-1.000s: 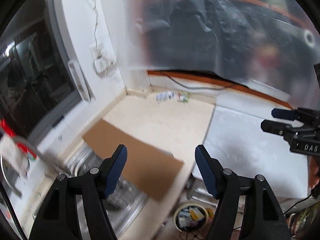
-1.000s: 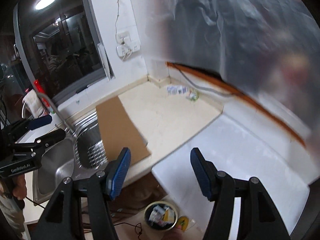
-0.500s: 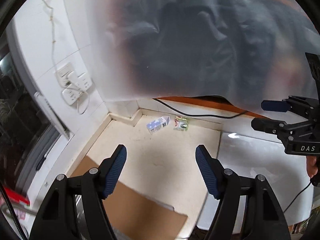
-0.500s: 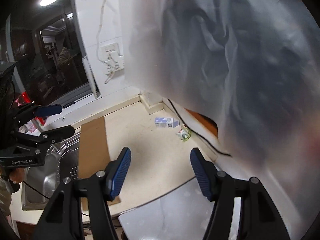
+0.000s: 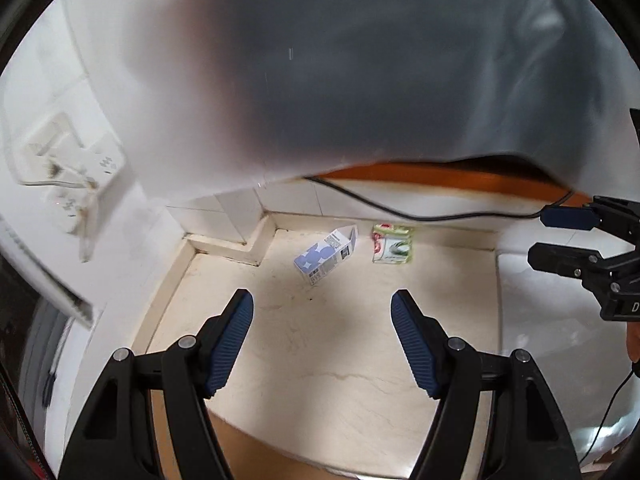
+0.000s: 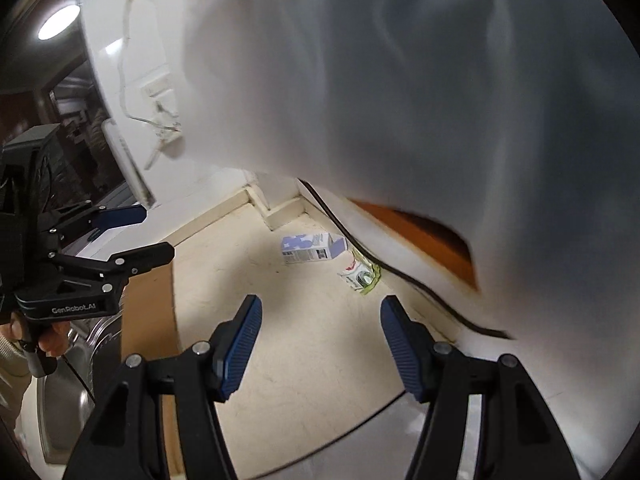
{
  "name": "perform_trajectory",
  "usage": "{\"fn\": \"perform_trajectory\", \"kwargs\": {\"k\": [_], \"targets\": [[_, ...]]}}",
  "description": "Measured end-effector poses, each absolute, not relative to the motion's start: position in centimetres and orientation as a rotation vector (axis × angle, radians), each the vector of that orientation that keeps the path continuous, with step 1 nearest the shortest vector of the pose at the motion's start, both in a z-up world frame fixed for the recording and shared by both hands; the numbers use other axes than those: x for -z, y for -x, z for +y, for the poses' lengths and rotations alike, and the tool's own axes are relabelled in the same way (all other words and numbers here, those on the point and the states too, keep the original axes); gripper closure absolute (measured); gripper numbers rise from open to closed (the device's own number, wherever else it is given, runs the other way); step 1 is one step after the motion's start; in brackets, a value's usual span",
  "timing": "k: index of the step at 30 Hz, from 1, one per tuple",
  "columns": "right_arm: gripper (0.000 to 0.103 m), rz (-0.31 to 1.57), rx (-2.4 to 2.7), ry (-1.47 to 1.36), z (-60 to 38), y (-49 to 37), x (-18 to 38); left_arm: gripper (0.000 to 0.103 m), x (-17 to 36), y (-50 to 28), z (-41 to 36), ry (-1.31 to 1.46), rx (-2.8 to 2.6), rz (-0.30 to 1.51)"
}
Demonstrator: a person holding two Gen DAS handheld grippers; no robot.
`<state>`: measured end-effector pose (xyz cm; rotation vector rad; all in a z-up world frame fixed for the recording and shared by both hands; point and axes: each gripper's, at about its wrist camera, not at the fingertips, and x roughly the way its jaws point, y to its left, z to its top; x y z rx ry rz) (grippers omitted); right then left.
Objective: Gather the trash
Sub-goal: 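Raise both tools toward the blue carton and green pouch on the counter, then grasp the blue-patterned carton with the left gripper while the right gripper grasps the green pouch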
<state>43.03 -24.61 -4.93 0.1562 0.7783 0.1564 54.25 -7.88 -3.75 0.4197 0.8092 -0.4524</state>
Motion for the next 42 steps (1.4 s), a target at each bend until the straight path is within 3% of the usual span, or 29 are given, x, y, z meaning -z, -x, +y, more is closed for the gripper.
{"fn": "perform_trajectory", "kwargs": {"k": [13,16,26,35,38,40,42], "targets": [[0.041,0.753,0.016,-0.211,-24.3,-50.9,16.1,0.033,15.0,-64.0,-8.9,-0.510,0.558,0.866],[0.046,0.759,0.044,-0.203,-24.7,-52.6,17.4,0.033,17.0,-65.7,-9.2,-0.525,0.578,0.884],[0.046,0.804,0.062,-0.213,-25.5,-55.4,20.0,0.033,20.2,-69.9,-10.0,-0.511,0.624,0.934],[0.059,0.835,0.040,-0.213,-25.9,-56.8,20.7,0.033,21.9,-72.7,-11.1,-0.496,0.660,0.964],[0.069,0.854,0.043,-0.206,-25.9,-57.2,20.9,0.034,22.3,-73.3,-11.4,-0.478,0.675,0.978],[0.083,0.861,0.033,-0.216,-26.1,-57.4,21.0,0.042,22.6,-73.4,-11.7,-0.469,0.698,0.991],[0.087,0.860,0.028,-0.215,-26.3,-57.5,21.1,0.042,22.6,-73.4,-11.8,-0.475,0.700,0.984]]}}
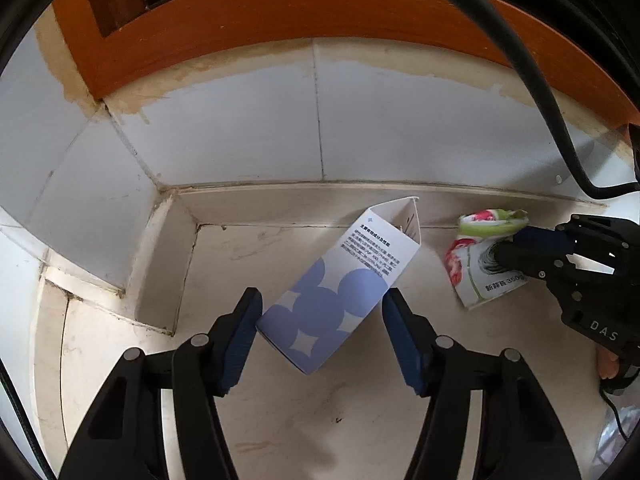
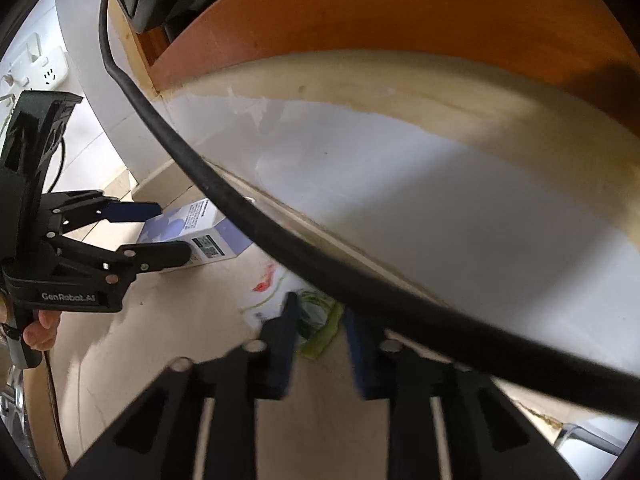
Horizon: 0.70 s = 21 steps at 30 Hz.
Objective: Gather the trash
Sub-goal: 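Grasp the blue-patterned carton with the left gripper while the right gripper grasps the green pouch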
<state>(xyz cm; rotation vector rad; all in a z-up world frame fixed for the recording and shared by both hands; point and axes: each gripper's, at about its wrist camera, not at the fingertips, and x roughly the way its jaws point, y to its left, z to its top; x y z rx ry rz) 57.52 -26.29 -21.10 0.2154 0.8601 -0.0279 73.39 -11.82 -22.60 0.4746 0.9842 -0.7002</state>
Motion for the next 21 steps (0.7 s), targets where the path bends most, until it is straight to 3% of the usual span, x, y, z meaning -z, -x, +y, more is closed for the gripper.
{"fn": "perform_trajectory", "kwargs": {"k": [4,11,21], "targets": [[0.096,0.849,0.008,-0.199,-25.6,-57.8,21.0,0.049,22.7,-72.3,-11.5,-0.487,0.715,0.961],[0.101,0.839,-0.048,-0.166,-23.4,-56.7,20.2,0.064,22.2,-69.7,-9.4,-0.453,0.695,0.959],[0.102,0.856,-0.121,-0.186,-22.3,-51.6,18.4,0.068,20.3,-65.5,-5.7,-0.348,0.655,0.961]]}}
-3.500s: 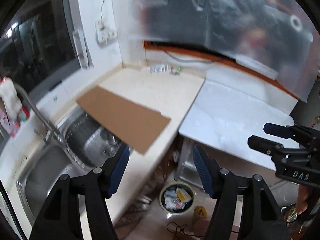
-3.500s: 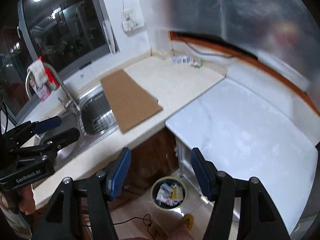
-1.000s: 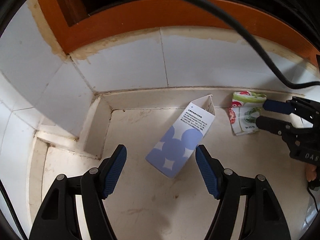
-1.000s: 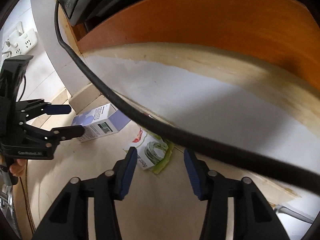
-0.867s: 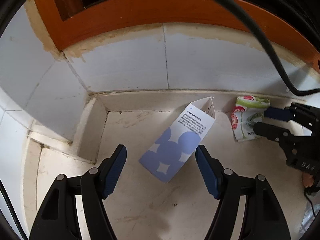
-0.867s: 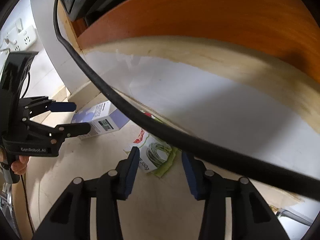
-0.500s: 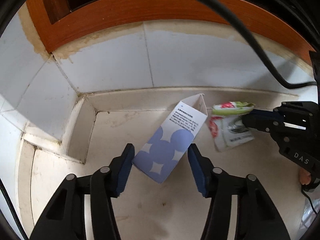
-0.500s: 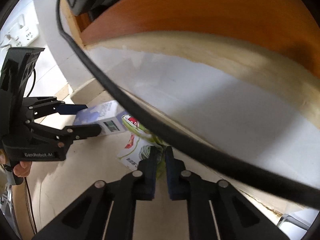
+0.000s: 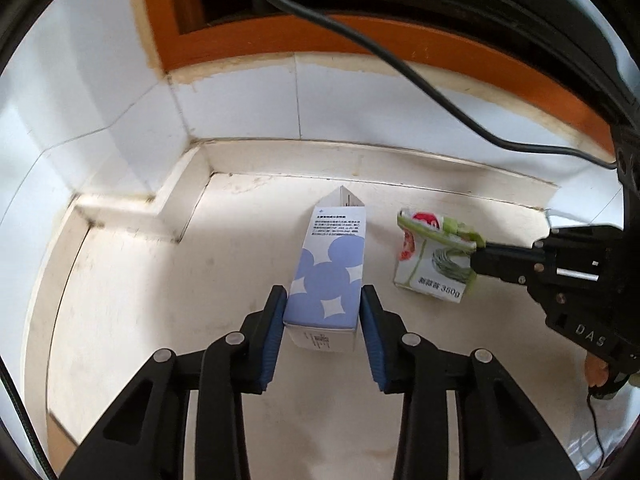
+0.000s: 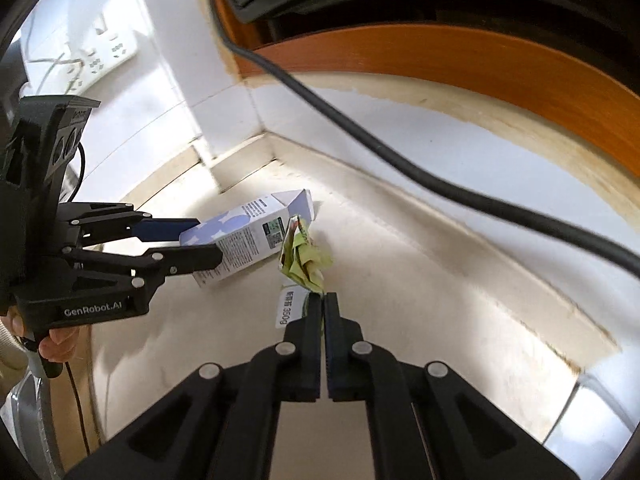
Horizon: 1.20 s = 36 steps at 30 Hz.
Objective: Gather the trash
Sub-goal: 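Grasp the blue-patterned carton with the left gripper while the right gripper grasps the green pouch, then carry the carton and pouch down toward the floor bin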
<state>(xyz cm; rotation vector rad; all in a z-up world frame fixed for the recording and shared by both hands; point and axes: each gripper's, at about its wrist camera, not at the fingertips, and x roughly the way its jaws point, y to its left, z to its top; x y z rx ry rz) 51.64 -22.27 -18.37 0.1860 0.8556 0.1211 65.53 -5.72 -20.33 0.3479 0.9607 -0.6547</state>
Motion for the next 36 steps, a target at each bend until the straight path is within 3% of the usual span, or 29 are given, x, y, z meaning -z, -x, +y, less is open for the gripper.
{"fn": "perform_trajectory", "kwargs": {"k": [10,36], "targets": [[0.102,0.842,-0.190,-0.221,-21.1,-46.2,15.4,0.069,16.3,-59.5,-4.1,-0.274,0.580,0.982],[0.102,0.680,-0.468,-0.161,-18.5,-23.8,-0.3,0.069,-1.1,-27.8,-1.7,-0.136,0.350,0.885]]}}
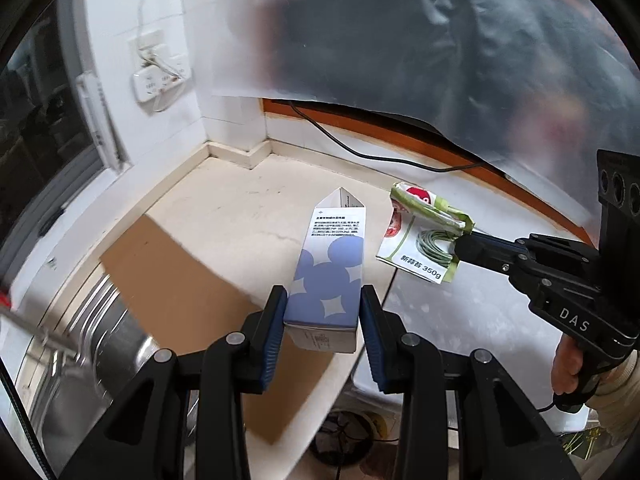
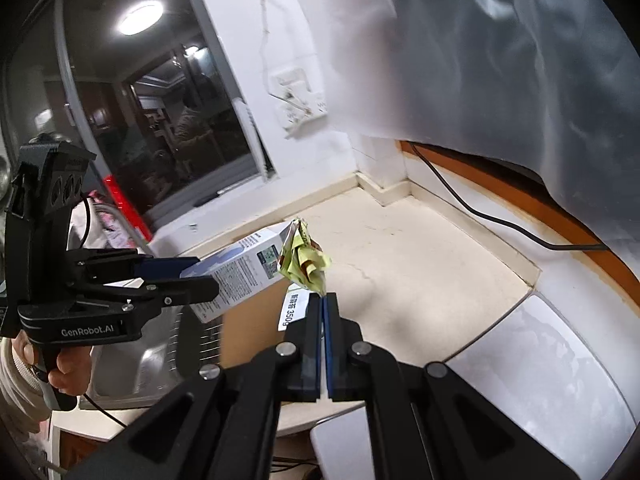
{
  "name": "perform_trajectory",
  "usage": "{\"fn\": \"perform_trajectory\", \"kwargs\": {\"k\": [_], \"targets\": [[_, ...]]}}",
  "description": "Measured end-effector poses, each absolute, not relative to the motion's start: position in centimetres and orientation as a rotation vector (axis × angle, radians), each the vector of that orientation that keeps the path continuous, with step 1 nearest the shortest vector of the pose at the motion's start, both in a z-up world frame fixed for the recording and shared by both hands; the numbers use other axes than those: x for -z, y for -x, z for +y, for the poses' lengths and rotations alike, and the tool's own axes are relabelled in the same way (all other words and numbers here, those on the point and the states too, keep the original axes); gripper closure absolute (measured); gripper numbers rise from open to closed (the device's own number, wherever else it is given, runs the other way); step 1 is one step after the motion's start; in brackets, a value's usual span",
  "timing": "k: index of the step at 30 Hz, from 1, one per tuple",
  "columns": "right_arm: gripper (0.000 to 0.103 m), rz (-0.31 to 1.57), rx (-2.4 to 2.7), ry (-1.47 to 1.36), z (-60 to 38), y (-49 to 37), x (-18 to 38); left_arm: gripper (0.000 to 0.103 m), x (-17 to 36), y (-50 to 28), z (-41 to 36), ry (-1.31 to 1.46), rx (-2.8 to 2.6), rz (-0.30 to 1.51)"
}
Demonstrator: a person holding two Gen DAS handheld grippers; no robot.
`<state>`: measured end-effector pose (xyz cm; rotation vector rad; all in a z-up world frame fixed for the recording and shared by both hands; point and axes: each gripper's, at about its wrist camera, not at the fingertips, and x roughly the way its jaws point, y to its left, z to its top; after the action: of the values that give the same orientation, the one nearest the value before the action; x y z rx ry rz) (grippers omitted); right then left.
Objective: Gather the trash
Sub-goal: 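Carry the carton and pouch down toward the floor bin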
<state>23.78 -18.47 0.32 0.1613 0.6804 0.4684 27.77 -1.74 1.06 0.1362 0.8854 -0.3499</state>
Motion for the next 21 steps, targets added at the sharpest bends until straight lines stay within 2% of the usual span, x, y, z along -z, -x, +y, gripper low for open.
{"fn": "perform_trajectory", "kwargs": {"k": [10,21], "targets": [[0.102,0.679,-0.406,-0.172,-13.7,-12.7,-0.4,0.068,-1.8,-15.5,2.7,-0.127,0.368,0.894],[0.102,0.811,-0.317,-0.181,-10.7,-3.6,5.0,0.068,5.0,-6.6,5.5,-0.163,0.398,0.990]]}}
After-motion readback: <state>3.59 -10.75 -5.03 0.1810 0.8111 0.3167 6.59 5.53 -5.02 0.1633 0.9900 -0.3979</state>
